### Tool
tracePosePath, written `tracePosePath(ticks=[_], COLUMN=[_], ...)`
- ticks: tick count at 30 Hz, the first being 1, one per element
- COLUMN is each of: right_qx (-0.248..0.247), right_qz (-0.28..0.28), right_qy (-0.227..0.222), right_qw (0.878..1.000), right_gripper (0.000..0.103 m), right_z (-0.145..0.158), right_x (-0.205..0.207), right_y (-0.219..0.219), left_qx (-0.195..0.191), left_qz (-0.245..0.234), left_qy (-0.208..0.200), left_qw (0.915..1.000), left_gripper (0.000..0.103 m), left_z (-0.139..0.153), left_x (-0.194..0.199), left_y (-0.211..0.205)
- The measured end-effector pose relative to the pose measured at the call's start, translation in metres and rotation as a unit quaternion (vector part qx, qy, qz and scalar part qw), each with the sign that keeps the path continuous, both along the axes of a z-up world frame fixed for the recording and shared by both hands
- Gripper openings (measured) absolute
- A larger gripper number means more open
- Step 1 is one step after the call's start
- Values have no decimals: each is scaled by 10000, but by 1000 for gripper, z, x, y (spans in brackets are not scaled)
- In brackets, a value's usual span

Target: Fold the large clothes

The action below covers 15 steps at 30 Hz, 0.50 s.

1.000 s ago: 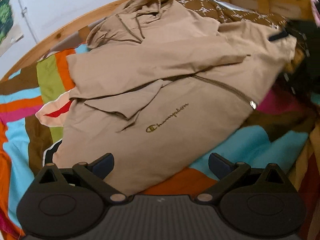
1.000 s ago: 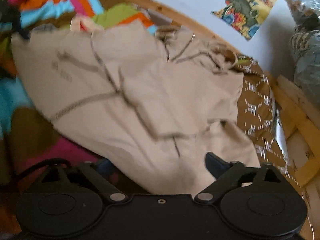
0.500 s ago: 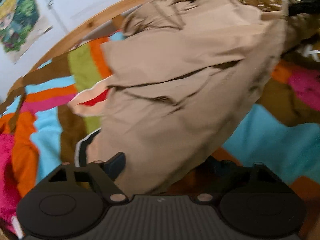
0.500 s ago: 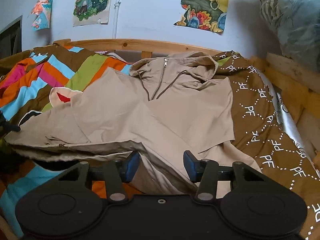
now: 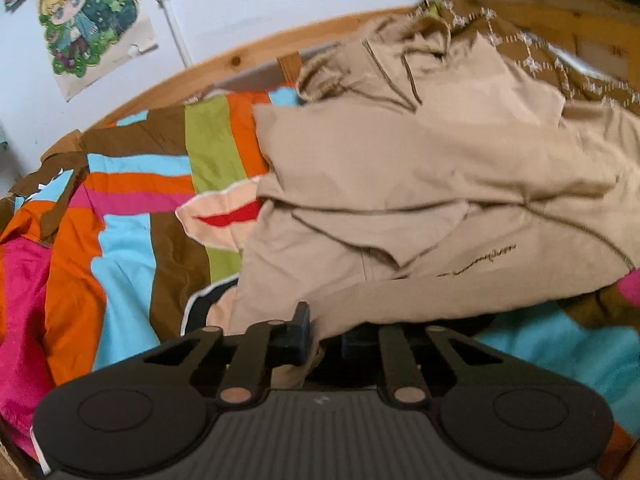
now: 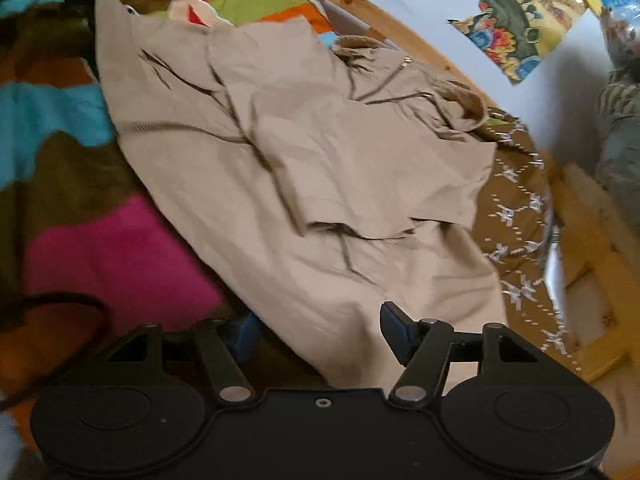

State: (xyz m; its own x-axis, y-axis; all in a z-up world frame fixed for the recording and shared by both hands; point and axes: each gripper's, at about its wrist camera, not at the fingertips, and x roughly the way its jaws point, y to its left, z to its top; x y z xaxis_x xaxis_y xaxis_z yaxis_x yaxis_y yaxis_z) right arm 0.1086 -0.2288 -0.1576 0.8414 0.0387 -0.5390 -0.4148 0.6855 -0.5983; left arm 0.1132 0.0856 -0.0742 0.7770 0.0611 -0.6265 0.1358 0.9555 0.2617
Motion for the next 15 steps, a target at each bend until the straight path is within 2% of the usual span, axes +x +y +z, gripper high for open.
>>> tracePosePath(ticks=[1,2,3,6,10,15], right_qx=[1,-10,9,364,790,912], right_qz=[-43,-80,-96,-137,-100,130], right_qy=[-55,-61,-36,-94,-237,-25], right_qw=[10000,9999,9999,9992,9965,9957], right_gripper=[44,19,14,9,5,5], right_z=[0,1,4,23,61,94], right_x=[3,6,8,7,-13,-60], right_y=[-1,-2,-3,-6,-11,-17], left_qx=[-55,-111,-156,-209,-232,-211], left_qz=[-1,9,19,-71,-234,-435], left_qy=[-41,-90,-116,-132,-70,35], left_qw=[10000,9999,9998,9997,9994,9988], left_gripper=[7,6,5,3,2,2], left_z=[2,6,9,25,60,102], left_x=[-1,-2,-3,-11,-29,-70], left_y=[0,1,2,4,10,26])
